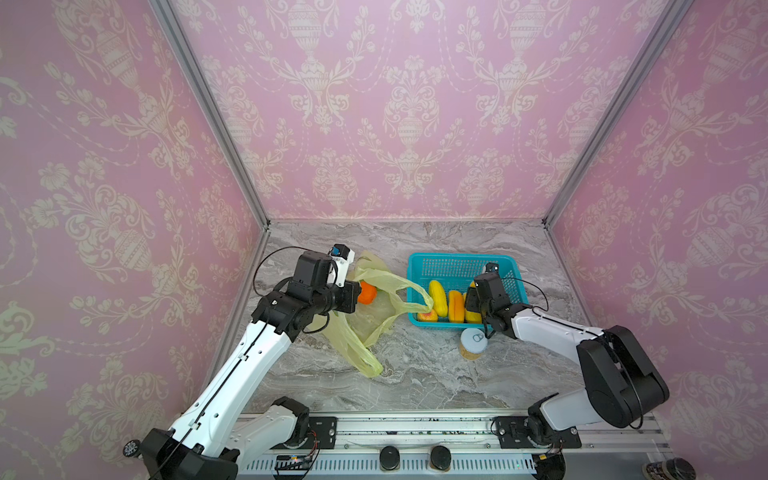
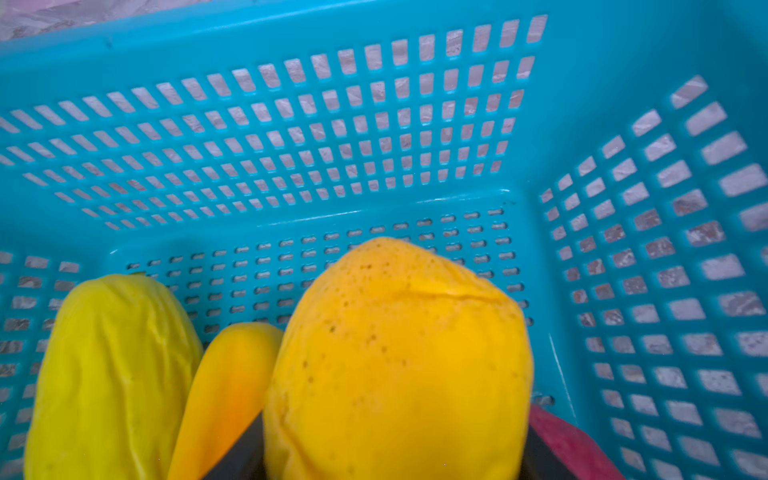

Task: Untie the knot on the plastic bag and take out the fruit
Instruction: 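Open the right gripper to release the yellow fruit into the basket, then move the empty right gripper back into the bag opening above the orange fruit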

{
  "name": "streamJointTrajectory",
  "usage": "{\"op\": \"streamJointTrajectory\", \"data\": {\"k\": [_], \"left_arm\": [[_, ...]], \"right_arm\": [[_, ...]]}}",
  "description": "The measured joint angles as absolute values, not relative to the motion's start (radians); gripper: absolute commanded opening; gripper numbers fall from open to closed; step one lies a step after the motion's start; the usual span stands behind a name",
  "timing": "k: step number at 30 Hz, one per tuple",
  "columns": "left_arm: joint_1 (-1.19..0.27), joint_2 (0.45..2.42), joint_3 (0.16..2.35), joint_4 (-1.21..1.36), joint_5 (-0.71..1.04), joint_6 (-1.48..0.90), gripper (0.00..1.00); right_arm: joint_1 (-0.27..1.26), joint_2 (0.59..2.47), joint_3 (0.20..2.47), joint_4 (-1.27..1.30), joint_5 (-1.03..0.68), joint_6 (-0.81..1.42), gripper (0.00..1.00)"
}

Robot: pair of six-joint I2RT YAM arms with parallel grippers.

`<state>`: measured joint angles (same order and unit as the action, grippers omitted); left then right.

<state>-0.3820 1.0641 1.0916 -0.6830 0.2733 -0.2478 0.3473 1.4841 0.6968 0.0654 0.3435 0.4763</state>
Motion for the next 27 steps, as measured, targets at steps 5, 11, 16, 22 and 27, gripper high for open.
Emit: {"op": "streamJointTrajectory", "data": {"k": [5, 11, 16, 22, 27], "left_arm": [[-0.382, 1.064, 1.092, -0.683, 0.273, -0.248, 0.0], [-0.382, 1.064, 1.092, -0.684, 0.274, -0.248, 0.0], [-0.382, 1.065, 1.092, -0.69, 0.274, -0.248, 0.0], [-0.382, 1.069, 1.092, -0.69, 0.274, -0.248, 0.0], [-0.382, 1.069, 1.092, -0.691, 0.273, -0.248, 0.0]], "right_arm": [[0.296, 1.538, 0.736, 0.074, 0.326, 0.507, 0.79], [0.295, 1.552, 0.75, 0.078, 0.313, 0.525, 0.96], [0.295, 1.435, 0.692, 0.078, 0.313, 0.526, 0.99], [0.338, 1.179, 0.639, 0.062, 0.333, 0.503, 0.88], [0.51, 0.905, 0.53, 0.131, 0.258, 0.433, 0.7]]}}
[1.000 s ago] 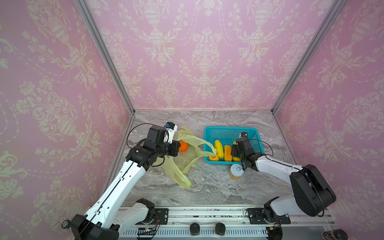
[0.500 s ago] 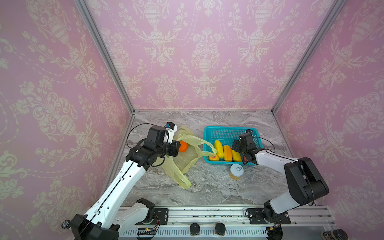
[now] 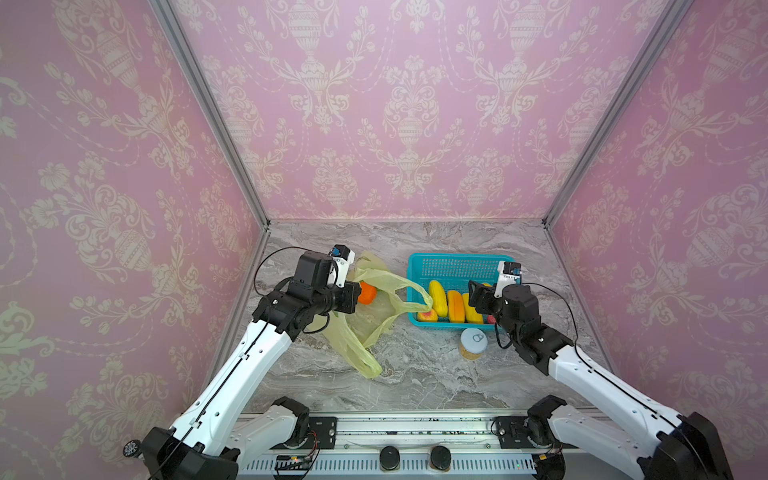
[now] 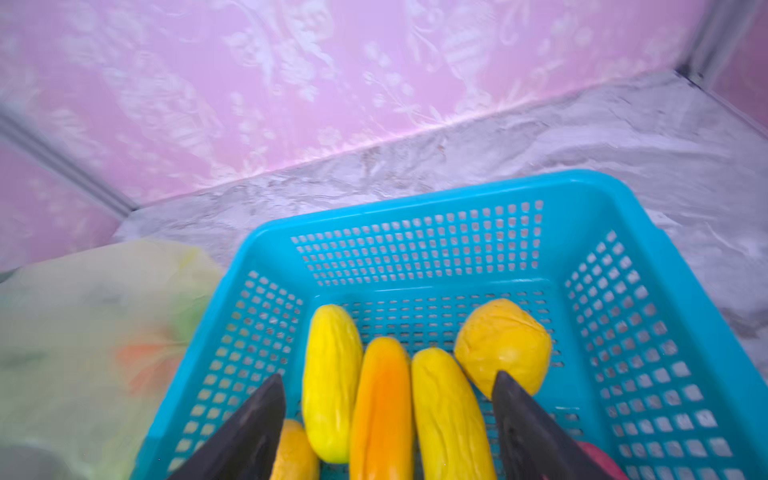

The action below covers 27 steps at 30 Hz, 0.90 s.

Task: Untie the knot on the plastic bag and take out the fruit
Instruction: 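Move the empty right gripper back into the bag opening above the orange fruit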

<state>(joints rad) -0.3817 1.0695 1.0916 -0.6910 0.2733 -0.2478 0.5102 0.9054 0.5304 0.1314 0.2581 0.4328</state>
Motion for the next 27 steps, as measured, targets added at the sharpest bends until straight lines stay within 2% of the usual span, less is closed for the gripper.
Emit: {"op": "streamJointTrajectory", "data": {"k": [3, 8, 18, 27], "left_arm": [[-0.381, 1.07, 1.092, -0.692, 0.273, -0.247, 0.0], [-0.381, 1.076, 1.092, -0.697, 0.27, -0.247, 0.0], [-0.376, 1.076, 1.092, -0.697, 0.263, -0.244, 0.0], [-0.375, 1.076, 1.092, -0.697, 0.263, -0.245, 0.0]], "right_arm": [[0.619, 0.818, 0.495, 0.173, 0.192, 0.384, 0.64], [0.791, 0.838, 0.494, 0.24, 0.107, 0.305, 0.56], [1.081, 1.19, 0.588, 0.332, 0.088, 0.155, 0.42], [1.125, 1.435, 0.727, 0.387, 0.124, 0.131, 0.36]]}}
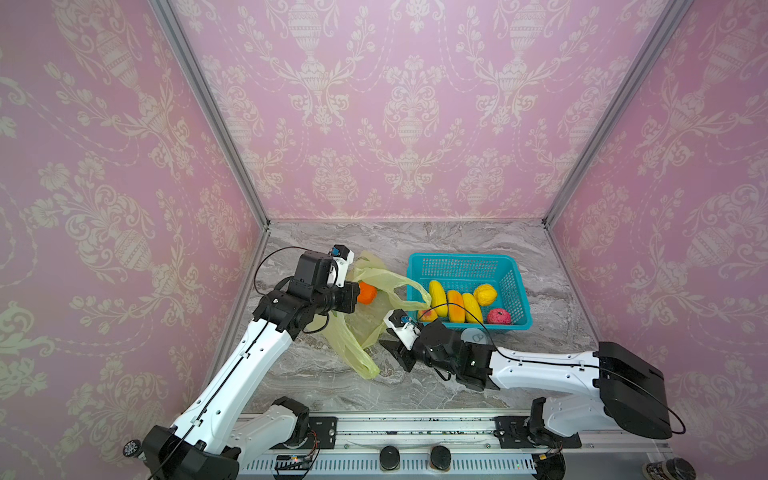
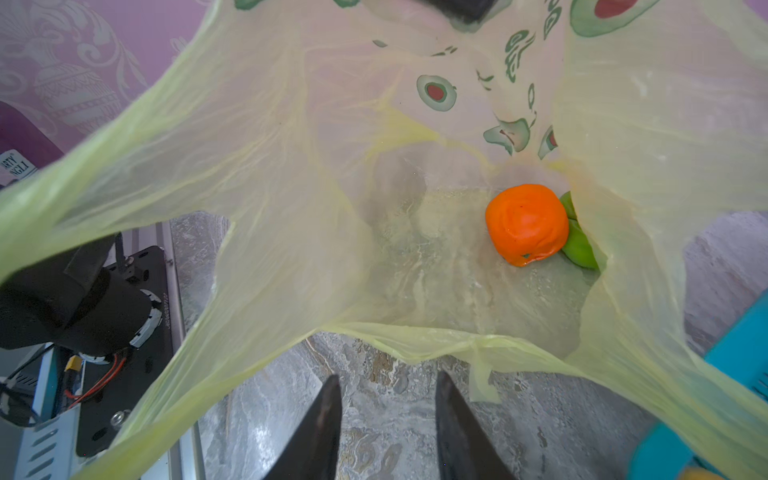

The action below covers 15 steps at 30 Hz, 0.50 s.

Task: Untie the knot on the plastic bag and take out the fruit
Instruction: 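Move the empty right gripper back into the bag opening above the orange fruit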

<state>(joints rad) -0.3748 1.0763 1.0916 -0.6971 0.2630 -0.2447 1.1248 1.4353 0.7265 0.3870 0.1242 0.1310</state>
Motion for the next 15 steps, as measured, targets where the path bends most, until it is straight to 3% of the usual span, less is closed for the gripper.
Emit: {"op": "streamJointTrajectory", "data": {"k": [8, 15], "left_arm": [[-0.375, 1.076, 1.092, -0.697, 0.263, -0.244, 0.0], [-0.375, 1.076, 1.092, -0.697, 0.265, -0.244, 0.0]], "right_arm": [[1.125, 1.608, 0.865, 0.375, 0.179, 0.146, 0.31], [1.125, 1.805, 1.089, 0.288, 0.322, 0.171, 0.6]]}}
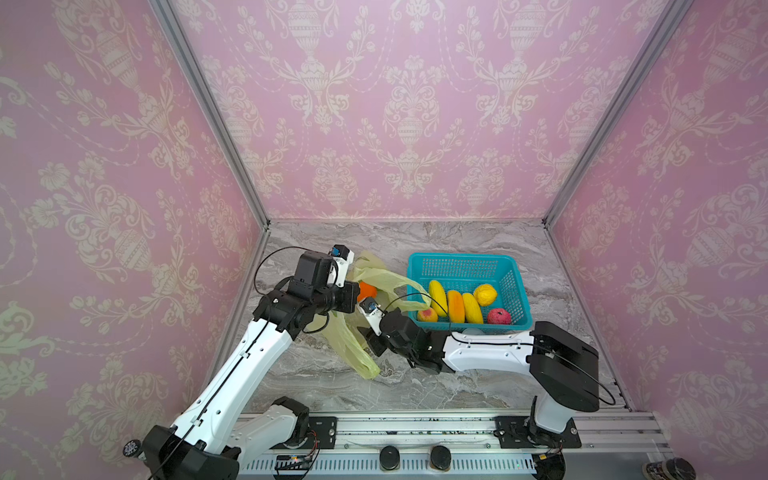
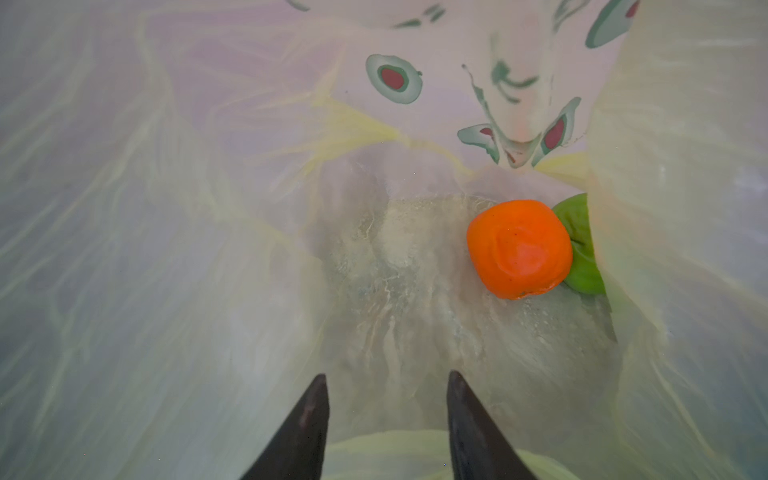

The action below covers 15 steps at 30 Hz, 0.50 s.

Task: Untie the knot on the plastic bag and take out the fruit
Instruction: 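Move the empty right gripper back into the bag opening above the orange fruit, then lower the right gripper and close on the orange fruit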

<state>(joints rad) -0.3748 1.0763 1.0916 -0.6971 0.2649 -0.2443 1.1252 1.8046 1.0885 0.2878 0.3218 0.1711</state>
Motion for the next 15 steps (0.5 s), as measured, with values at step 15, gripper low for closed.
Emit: {"op": "streamJointTrajectory", "data": {"k": [15], "left_arm": [[-0.363, 1.075, 1.101, -0.667, 0.29, -0.241, 0.0]], "right_arm": [[1.094, 2.237, 1.616, -0.009, 0.699, 0.157, 1.0]]}}
